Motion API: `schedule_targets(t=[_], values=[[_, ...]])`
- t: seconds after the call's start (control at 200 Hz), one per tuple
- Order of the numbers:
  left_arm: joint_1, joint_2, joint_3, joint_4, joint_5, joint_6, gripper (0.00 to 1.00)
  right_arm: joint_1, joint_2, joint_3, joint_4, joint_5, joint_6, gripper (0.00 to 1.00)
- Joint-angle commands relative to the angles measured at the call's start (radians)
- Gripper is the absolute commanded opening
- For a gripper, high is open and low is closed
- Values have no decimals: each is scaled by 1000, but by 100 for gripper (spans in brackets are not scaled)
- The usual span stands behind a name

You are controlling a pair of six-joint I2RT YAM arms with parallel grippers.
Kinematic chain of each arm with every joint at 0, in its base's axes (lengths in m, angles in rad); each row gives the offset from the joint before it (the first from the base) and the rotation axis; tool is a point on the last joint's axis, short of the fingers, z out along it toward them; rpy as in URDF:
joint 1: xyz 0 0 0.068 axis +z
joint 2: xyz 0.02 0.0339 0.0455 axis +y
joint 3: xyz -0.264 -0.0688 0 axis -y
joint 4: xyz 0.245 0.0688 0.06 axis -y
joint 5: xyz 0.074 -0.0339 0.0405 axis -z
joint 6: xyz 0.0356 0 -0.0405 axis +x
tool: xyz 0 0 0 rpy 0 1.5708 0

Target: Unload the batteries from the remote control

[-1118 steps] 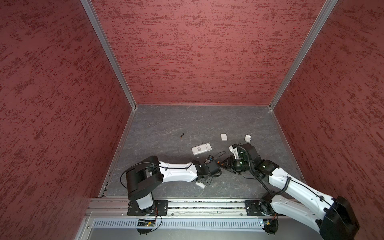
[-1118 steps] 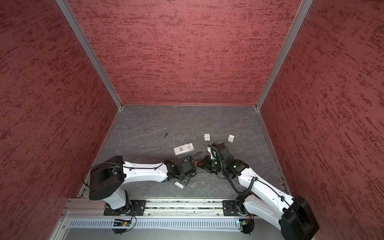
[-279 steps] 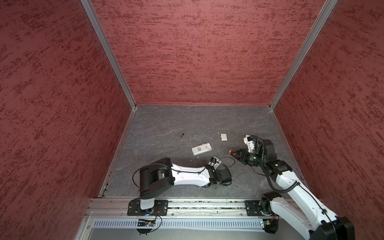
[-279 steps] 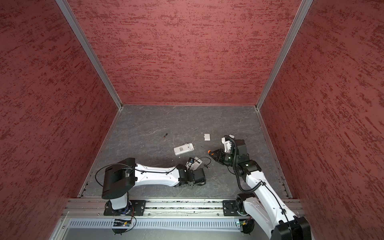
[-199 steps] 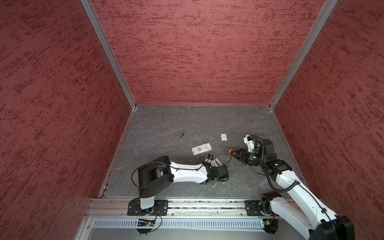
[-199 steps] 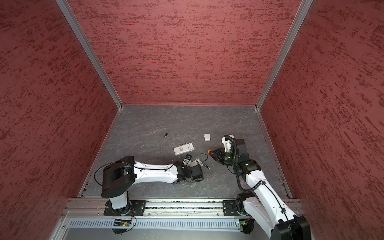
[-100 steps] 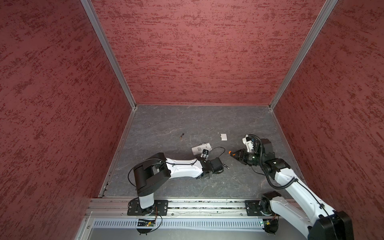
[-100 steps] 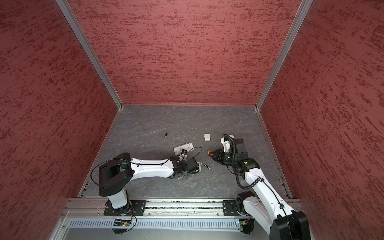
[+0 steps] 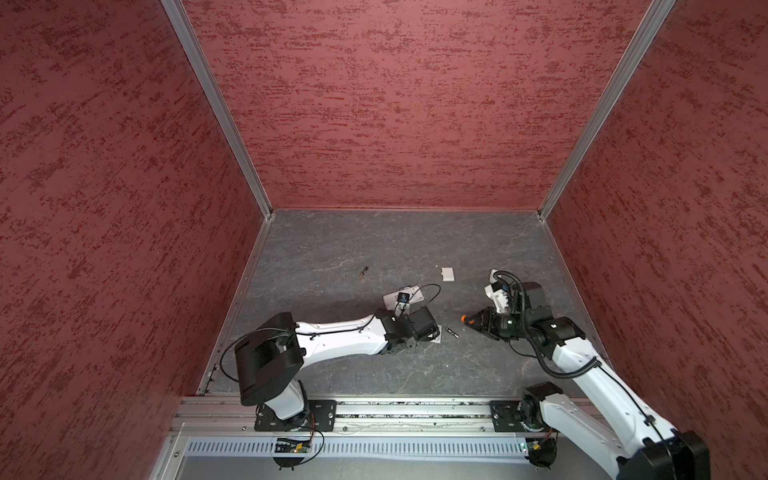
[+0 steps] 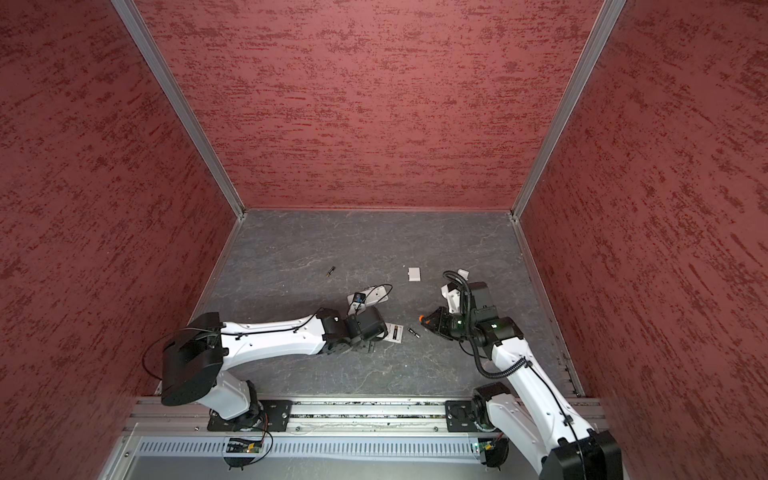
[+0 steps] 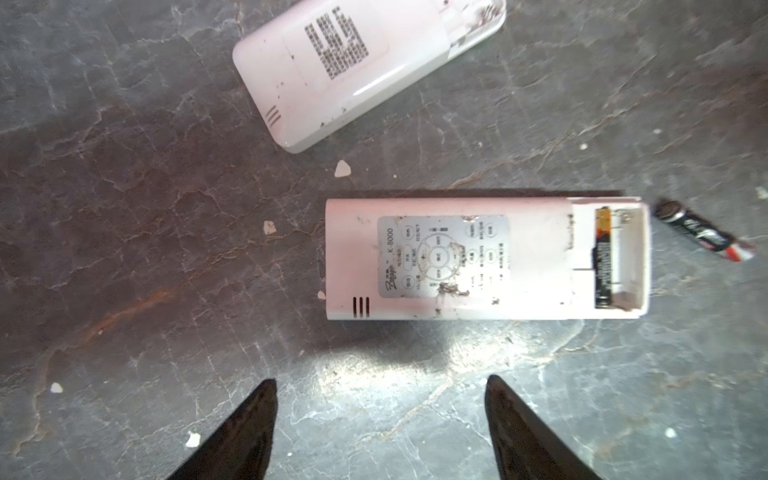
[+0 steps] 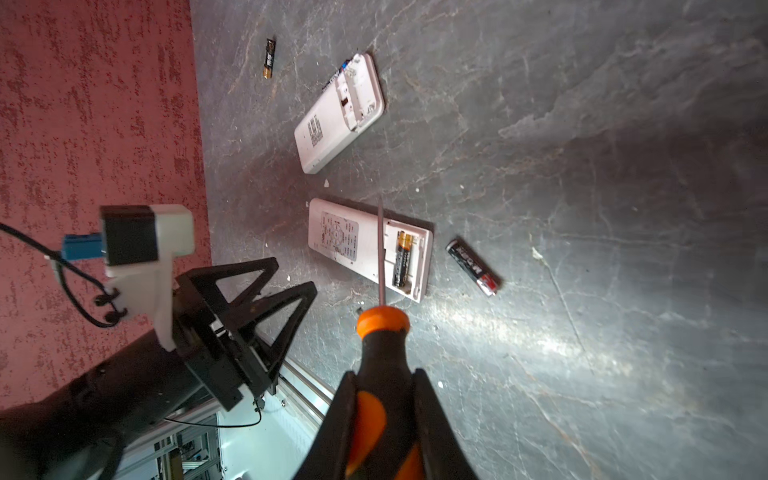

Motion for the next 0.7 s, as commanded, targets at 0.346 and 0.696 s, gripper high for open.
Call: schedule_targets(t=[0.346, 0.696], values=[[156, -105, -81, 159, 243, -23, 77, 91, 1, 8, -81, 36, -29, 0], [209, -106, -115, 214, 291, -24, 77, 165, 59, 4, -39, 58, -14, 0]])
